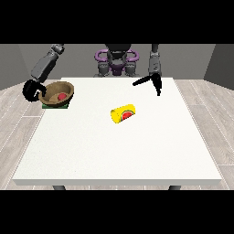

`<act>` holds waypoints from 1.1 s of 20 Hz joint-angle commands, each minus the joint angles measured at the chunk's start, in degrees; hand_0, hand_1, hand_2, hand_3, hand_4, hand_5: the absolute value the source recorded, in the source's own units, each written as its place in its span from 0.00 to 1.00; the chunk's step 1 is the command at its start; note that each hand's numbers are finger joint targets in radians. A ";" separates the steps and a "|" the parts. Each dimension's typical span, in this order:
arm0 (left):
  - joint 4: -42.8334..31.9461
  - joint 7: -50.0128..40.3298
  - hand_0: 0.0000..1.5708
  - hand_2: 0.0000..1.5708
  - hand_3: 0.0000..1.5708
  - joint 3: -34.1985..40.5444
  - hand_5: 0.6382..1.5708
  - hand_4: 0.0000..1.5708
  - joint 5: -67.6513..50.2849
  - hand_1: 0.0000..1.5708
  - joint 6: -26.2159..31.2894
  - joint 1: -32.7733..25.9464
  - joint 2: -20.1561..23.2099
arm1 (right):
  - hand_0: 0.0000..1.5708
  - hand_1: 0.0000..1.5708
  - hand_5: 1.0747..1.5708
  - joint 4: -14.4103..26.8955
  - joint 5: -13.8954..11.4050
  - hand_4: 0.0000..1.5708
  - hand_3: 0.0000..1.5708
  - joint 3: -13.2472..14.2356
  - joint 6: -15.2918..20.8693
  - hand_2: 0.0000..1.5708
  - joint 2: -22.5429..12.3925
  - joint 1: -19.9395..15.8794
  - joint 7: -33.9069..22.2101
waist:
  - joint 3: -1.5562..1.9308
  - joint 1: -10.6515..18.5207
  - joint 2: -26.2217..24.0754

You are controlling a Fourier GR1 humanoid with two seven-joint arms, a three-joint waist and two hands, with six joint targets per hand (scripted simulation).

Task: Pick the cup and pour the ball into the bowl, then pick the bowl and place it on the pad

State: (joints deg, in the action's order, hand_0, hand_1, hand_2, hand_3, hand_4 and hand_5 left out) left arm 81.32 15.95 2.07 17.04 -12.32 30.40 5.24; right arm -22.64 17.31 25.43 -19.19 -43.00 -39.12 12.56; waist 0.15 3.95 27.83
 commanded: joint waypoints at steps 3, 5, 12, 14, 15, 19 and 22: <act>8.06 -2.08 0.00 0.00 0.00 -2.38 0.99 0.00 1.53 0.00 0.16 -3.68 0.08 | 1.00 1.00 1.00 2.82 -0.97 0.66 0.13 0.42 -2.47 1.00 -4.77 -1.34 2.06 | -0.03 0.15 2.14; 9.22 -6.44 0.00 0.00 0.00 -1.76 0.99 0.00 1.64 0.00 0.91 -0.42 1.08 | 1.00 1.00 1.00 3.50 -1.05 0.65 0.29 0.31 -0.48 1.00 -3.36 -3.25 1.29 | -0.03 -0.09 1.54; 5.64 -4.96 0.00 0.00 0.00 -1.61 1.00 0.00 -0.28 0.00 1.39 -4.46 -0.77 | 1.00 1.00 1.00 5.44 1.56 0.47 0.17 1.55 -3.35 1.00 -4.56 -2.62 -6.73 | -0.13 -1.04 -5.24; 5.05 -4.27 0.00 0.00 0.00 1.39 0.99 0.00 -2.91 0.00 3.94 -2.83 2.13 | 1.00 1.00 1.00 4.93 0.93 0.47 0.52 0.83 -3.47 1.00 -3.21 -1.58 -4.88 | -0.12 -0.60 -3.44; 11.42 -7.30 0.00 0.00 0.00 -3.74 0.99 0.00 1.21 0.00 1.45 -5.66 -0.93 | 1.00 1.00 1.00 6.13 0.52 0.47 0.69 0.89 -3.63 1.00 -3.40 -1.86 -3.51 | -0.04 0.33 -2.47; 8.49 -4.35 0.00 0.00 0.00 -0.60 1.00 0.00 -3.42 0.00 5.56 -5.23 1.61 | 1.00 1.00 0.99 4.67 -2.10 0.44 0.58 -1.59 -1.06 1.00 -1.44 0.33 -1.30 | -0.11 1.29 -2.58; 9.48 -5.89 0.00 0.00 0.00 -3.78 0.99 0.00 0.59 0.00 1.67 -4.81 -1.64 | 1.00 1.00 0.97 3.56 -5.18 0.43 0.77 -4.18 1.58 1.00 -0.56 0.17 0.66 | -0.09 0.09 -1.64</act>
State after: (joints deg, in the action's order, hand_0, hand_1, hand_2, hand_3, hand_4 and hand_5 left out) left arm 90.45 9.91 0.56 16.05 -9.75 26.37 5.29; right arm -18.09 15.04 23.74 -20.39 -44.73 -39.49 11.35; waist 0.06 3.84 25.59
